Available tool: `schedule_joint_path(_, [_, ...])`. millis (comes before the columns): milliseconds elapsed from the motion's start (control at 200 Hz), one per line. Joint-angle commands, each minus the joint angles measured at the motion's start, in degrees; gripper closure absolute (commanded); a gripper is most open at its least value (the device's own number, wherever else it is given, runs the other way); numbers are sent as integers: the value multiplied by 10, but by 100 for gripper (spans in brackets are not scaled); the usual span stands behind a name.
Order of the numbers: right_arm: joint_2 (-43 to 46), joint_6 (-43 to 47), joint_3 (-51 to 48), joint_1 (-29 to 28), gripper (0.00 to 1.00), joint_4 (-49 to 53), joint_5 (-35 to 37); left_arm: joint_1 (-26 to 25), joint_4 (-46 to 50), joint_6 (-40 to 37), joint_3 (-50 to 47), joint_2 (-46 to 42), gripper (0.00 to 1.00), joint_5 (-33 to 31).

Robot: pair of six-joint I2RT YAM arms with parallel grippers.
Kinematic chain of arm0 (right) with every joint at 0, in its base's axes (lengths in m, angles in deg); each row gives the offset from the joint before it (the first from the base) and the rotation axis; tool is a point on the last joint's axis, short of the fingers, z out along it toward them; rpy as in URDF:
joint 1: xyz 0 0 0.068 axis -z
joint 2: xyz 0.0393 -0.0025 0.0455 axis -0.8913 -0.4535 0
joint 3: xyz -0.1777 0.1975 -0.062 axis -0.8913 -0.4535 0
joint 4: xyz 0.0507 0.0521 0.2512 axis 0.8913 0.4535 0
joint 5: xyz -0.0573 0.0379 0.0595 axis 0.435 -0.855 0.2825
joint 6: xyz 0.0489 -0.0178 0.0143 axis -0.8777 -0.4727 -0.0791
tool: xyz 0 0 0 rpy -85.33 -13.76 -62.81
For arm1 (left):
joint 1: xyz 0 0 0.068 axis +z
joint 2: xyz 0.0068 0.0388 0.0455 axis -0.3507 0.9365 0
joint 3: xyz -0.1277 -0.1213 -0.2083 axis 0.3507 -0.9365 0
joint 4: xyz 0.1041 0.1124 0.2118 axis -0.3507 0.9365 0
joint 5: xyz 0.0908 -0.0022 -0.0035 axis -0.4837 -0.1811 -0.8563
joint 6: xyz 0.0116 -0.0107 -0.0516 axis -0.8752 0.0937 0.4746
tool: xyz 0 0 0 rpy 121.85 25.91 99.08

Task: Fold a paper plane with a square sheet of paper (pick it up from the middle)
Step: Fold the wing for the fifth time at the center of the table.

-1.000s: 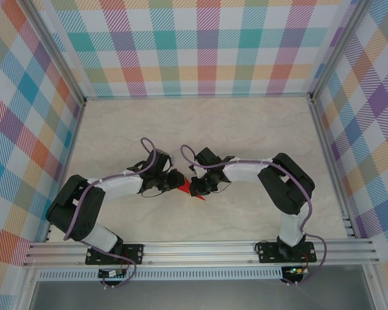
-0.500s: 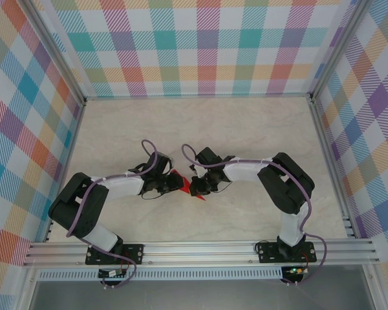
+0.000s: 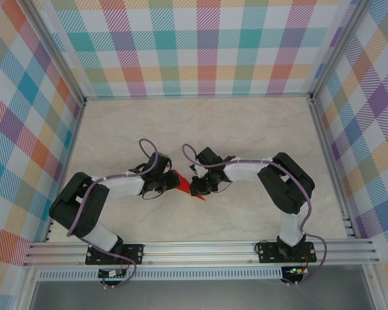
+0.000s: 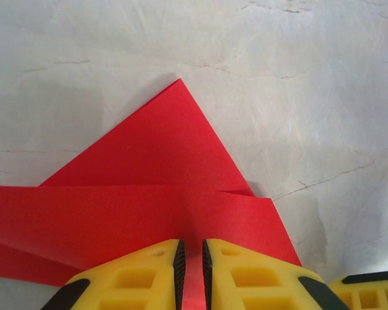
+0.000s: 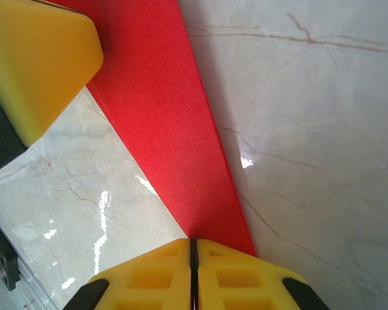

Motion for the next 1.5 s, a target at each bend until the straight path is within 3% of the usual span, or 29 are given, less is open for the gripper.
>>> schedule_joint_path(0, [-36, -1, -29, 1, 91, 50, 49, 0, 23, 11, -11, -9, 82, -54])
schedule_joint_path(655, [-49, -7, -28, 2, 92, 56, 62, 20, 57, 61, -40, -39, 81, -127])
schedule_joint_path(1495, [-55, -8, -28, 5, 92, 58, 61, 114, 97, 22, -39, -72, 81, -122])
